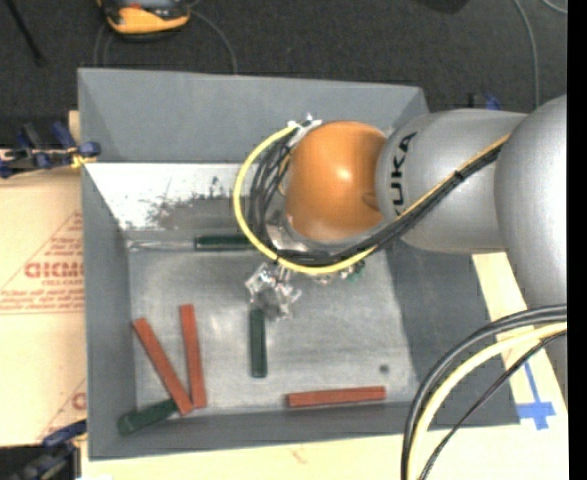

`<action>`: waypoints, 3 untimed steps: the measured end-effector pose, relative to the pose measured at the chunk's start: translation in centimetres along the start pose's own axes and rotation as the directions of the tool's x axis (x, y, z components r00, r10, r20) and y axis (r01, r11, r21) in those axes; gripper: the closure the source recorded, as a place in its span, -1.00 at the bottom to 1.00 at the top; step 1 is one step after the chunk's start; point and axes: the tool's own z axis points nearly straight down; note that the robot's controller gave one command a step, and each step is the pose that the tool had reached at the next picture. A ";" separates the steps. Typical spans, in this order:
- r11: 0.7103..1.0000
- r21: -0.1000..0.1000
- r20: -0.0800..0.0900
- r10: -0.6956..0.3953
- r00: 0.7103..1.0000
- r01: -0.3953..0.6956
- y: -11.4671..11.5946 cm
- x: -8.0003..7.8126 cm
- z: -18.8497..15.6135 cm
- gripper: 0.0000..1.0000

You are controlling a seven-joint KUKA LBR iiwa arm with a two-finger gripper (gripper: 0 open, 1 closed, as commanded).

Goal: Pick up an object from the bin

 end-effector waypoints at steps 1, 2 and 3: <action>1.000 -0.001 0.000 0.002 1.000 -0.002 0.0 0.0 0.0 -1.00; 1.000 -0.001 0.000 0.003 1.000 -0.003 0.0 0.0 0.0 -1.00; 0.970 -0.001 -0.001 -0.242 0.970 0.242 6.0 3.7 1.1 1.00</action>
Offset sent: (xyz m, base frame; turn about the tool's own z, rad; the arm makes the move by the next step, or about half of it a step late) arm 0.0000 0.0000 0.0000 0.0000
